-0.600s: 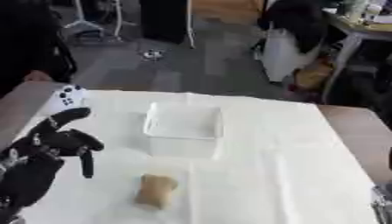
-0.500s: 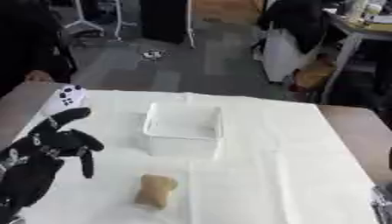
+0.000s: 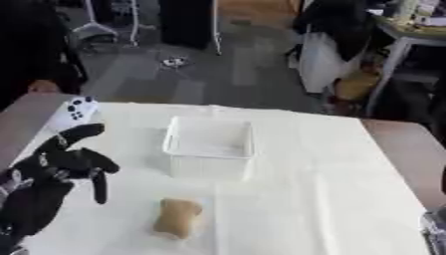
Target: Pick up objects on the table and place them in the box.
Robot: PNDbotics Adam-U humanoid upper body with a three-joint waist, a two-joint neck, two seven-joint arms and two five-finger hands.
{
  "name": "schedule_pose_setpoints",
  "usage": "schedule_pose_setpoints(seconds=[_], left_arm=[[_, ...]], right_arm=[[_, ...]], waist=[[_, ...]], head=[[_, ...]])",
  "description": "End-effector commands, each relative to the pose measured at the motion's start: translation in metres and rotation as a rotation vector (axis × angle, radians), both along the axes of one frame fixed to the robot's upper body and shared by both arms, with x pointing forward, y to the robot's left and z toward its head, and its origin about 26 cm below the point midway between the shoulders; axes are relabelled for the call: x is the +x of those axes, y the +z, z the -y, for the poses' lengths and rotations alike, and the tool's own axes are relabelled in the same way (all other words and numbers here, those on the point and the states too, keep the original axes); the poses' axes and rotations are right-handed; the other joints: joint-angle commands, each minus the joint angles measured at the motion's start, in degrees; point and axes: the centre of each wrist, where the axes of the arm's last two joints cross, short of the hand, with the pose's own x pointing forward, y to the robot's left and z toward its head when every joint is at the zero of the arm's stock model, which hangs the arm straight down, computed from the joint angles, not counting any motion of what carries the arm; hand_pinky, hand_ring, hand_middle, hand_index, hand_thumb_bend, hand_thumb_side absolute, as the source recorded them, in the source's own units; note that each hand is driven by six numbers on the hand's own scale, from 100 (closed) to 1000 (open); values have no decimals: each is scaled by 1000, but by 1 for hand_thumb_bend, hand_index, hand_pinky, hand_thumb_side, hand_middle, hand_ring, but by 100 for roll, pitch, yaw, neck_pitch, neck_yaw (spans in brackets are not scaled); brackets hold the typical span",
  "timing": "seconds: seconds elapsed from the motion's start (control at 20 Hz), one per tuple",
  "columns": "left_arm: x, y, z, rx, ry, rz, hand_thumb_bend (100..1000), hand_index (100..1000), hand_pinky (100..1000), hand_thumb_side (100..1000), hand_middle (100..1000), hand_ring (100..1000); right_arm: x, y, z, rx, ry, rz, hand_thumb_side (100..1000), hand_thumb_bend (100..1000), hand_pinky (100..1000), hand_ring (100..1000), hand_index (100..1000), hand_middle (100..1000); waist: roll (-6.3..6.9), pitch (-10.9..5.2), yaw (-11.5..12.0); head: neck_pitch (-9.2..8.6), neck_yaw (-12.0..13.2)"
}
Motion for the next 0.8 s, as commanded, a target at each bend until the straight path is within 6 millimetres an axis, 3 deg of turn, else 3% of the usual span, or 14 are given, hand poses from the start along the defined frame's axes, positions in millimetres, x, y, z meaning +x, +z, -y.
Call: schedule_pose_setpoints(seconds=[0.05, 0.25, 0.45, 0.5, 0.55, 0.6, 0.65, 0.7, 0.8], left_arm=[[-1, 10, -4, 47, 20, 27, 733, 805, 391, 725, 955, 756], [-3, 23, -25, 318, 160, 54, 707, 857, 505, 879, 1000, 843], [-6, 39, -45, 681, 323, 134, 688, 845, 561, 919, 991, 830], [-6, 41, -48, 752, 354, 152, 710, 853, 603, 977, 972, 821], [-7, 42, -50, 835, 387, 168, 710, 853, 603, 977, 972, 821], [-8, 44, -53, 923, 421, 179, 737, 875, 682, 1000, 971, 837], [-9, 45, -55, 1026, 458, 177, 735, 871, 665, 1000, 969, 831], [-10, 44, -57, 1124, 489, 160, 787, 910, 768, 1000, 1000, 871], [-12, 43, -58, 1282, 533, 111, 826, 912, 789, 1000, 1000, 859]], right_arm=[[-2, 8, 3, 6, -8, 36, 1000, 100, 100, 285, 588, 467], [-2, 8, 6, 29, -30, 44, 1000, 100, 101, 288, 585, 464], [-2, 8, 7, 36, -44, 45, 1000, 100, 101, 287, 585, 464], [-2, 8, 7, 36, -45, 43, 1000, 100, 101, 286, 586, 465], [-2, 8, 6, 36, -46, 41, 1000, 100, 101, 286, 586, 465], [-2, 8, 6, 35, -46, 40, 1000, 100, 102, 287, 586, 465], [-2, 8, 6, 36, -46, 40, 1000, 100, 102, 287, 586, 465], [-2, 9, 6, 35, -44, 40, 1000, 100, 103, 287, 586, 465], [-2, 9, 5, 34, -41, 40, 1000, 100, 103, 287, 586, 465]], waist=[[35, -62, -19], [73, -98, -49], [129, -127, -91], [140, -130, -103], [151, -136, -117], [165, -142, -130], [177, -146, -146], [189, -149, -160], [206, -155, -185]], head=[[42, -136], [92, -194], [99, -199], [106, -203], [119, -200], [132, -191], [141, -175], [146, -165], [152, -159]])
